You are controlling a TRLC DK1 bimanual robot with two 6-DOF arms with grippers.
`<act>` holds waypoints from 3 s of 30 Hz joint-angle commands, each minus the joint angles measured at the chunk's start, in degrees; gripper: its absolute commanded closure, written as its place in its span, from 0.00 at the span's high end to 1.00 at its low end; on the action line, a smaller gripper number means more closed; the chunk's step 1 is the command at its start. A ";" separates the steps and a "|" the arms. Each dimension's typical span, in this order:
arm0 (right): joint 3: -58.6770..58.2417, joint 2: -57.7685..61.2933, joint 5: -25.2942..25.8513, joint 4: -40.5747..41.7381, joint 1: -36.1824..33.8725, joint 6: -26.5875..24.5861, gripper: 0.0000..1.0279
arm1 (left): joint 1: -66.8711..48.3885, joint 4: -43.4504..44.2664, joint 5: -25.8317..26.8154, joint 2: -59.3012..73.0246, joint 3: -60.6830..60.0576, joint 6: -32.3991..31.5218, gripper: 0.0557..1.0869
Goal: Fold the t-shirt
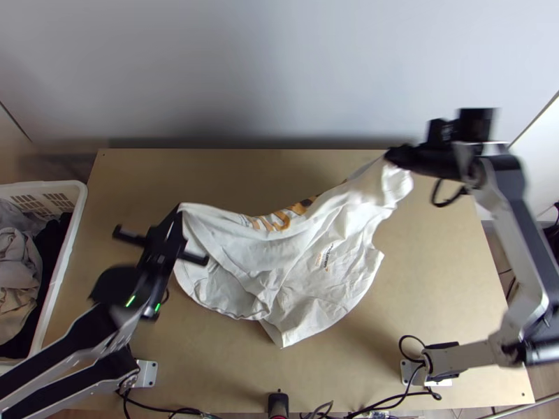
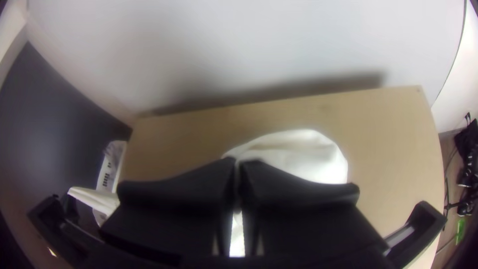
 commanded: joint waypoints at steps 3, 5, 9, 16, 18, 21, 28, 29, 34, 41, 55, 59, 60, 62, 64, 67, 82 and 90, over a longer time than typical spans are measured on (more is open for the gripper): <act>-7.38 10.06 5.16 10.70 3.74 -0.05 0.02 | 23.26 9.23 11.72 24.23 -2.54 -8.46 0.04; -8.26 10.67 6.22 13.16 3.56 0.03 0.02 | 26.86 11.25 11.89 29.16 -1.48 -9.25 0.04; -7.30 12.34 6.22 13.87 3.56 0.03 0.19 | 32.31 11.69 11.80 37.24 3.26 -8.98 0.08; -12.48 4.08 5.08 13.87 3.30 -0.40 0.87 | 37.76 7.38 12.07 32.41 4.23 -12.06 0.95; -14.06 1.01 4.90 13.87 3.21 -0.32 0.96 | 36.88 5.19 14.18 26.17 1.51 -12.32 0.95; -16.26 -2.95 4.90 14.04 3.21 -0.05 0.96 | 32.31 -2.11 19.71 13.69 -2.98 -11.88 0.95; -17.67 -5.23 4.90 12.46 4.09 1.09 0.96 | 8.76 -15.38 18.92 -15.23 -14.75 -2.66 0.95; -17.49 -5.59 4.90 12.29 4.53 1.35 0.96 | 8.58 -16.08 18.84 -16.99 -16.16 -0.28 0.95; -17.84 -7.52 4.90 11.67 6.99 1.44 0.96 | 19.48 -17.14 20.86 -17.60 -19.76 4.20 0.95; -15.21 -7.52 4.99 10.79 10.07 2.23 0.96 | 33.01 -18.72 33.51 -12.77 -17.48 18.97 0.95; -15.21 -8.40 5.52 9.38 12.00 5.92 0.96 | 38.64 -7.38 53.73 -10.92 -24.69 40.41 0.95; -15.65 -8.40 5.52 9.38 11.65 6.98 0.96 | 37.14 -9.84 61.99 -22.17 -29.17 47.44 0.95; -15.65 -8.40 5.52 9.47 11.56 7.24 0.96 | 36.09 -7.12 63.48 -22.35 -31.01 49.64 0.95; -15.82 -8.40 5.52 9.82 11.65 7.59 0.96 | 33.98 -3.34 65.24 -20.94 -32.60 51.66 0.95; -15.73 -8.40 5.52 10.09 11.65 8.12 0.96 | 30.29 -0.18 65.42 -19.27 -32.60 52.10 0.95; -15.73 -8.66 5.52 10.18 11.47 8.74 0.96 | 26.33 8.09 65.42 -14.09 -32.60 53.95 0.95; -15.65 -13.50 5.25 7.63 10.07 9.97 0.95 | 34.16 32.78 65.86 26.78 -20.91 65.81 0.95; -15.21 -14.02 4.81 7.63 9.71 10.23 0.96 | 35.30 32.43 68.14 27.49 -23.10 66.51 0.95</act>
